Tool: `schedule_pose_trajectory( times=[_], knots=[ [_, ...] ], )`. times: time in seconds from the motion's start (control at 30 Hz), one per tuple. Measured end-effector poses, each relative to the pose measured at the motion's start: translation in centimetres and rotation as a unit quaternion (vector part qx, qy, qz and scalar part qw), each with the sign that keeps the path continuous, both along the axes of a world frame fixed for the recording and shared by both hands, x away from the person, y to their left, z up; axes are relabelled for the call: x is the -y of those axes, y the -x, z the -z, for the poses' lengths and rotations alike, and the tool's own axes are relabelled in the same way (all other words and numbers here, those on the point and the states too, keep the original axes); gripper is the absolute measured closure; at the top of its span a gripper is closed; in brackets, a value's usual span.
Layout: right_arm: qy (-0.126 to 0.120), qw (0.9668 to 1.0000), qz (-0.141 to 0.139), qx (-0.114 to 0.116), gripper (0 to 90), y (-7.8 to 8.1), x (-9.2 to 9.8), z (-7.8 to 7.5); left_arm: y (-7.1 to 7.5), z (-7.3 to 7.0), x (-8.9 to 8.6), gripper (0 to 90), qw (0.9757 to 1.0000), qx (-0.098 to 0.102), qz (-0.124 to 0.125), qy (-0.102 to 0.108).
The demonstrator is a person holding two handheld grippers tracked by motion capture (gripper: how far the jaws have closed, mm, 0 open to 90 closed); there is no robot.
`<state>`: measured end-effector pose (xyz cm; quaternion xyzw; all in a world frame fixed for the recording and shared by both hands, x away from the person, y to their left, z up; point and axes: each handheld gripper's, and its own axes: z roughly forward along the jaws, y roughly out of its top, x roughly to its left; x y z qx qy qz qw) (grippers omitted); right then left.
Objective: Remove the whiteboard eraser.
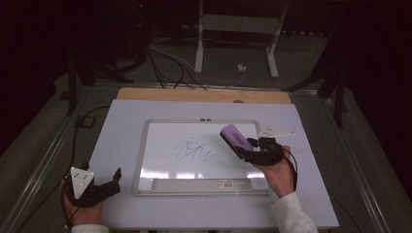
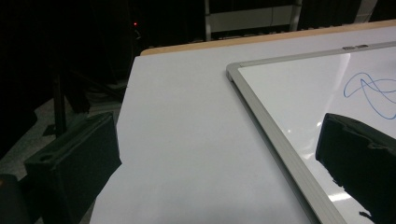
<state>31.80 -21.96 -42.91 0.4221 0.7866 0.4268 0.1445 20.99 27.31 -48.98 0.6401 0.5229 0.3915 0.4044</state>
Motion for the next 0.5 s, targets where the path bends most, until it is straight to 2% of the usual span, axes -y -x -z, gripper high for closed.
schedule_pose_trajectory(
  times=[0.5],
  knots=[
    [0.007, 0.9996, -0.027, 0.003, 40.9, -0.9, -2.8, 0.1, -0.1, 0.1, -0.1, 0.5, 1.0, 0.0, -0.002, 0.001]
  ],
)
